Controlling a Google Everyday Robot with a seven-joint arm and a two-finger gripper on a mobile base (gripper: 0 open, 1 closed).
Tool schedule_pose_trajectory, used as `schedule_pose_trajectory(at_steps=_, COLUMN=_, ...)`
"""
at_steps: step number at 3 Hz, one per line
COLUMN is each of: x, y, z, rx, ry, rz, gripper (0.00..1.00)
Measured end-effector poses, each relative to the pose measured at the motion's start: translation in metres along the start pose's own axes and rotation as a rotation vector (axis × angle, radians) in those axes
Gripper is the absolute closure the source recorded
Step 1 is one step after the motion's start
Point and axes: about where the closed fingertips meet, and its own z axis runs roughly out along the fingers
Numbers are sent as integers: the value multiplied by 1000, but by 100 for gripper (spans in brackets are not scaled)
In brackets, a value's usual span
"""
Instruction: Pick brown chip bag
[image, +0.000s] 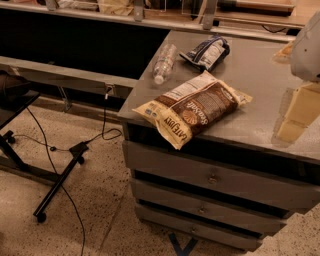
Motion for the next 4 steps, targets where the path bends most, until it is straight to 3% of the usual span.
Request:
schedule_pose_trajectory(at_steps=1, x=-1, y=-1, z=0, rx=3, ry=1, rz=-3, gripper=0)
schedule_pose_trajectory(at_steps=2, x=-15, y=-18, z=11, rx=57, ry=15, rz=-62, gripper=0)
schedule_pose_trajectory(at_steps=3, x=-41, y=-52, z=37, rx=112, ry=33, rz=-153, gripper=0)
schedule_pose_trajectory(at_steps=4, x=-67, y=-76, z=73, rx=132, ry=101, rz=-261, gripper=0)
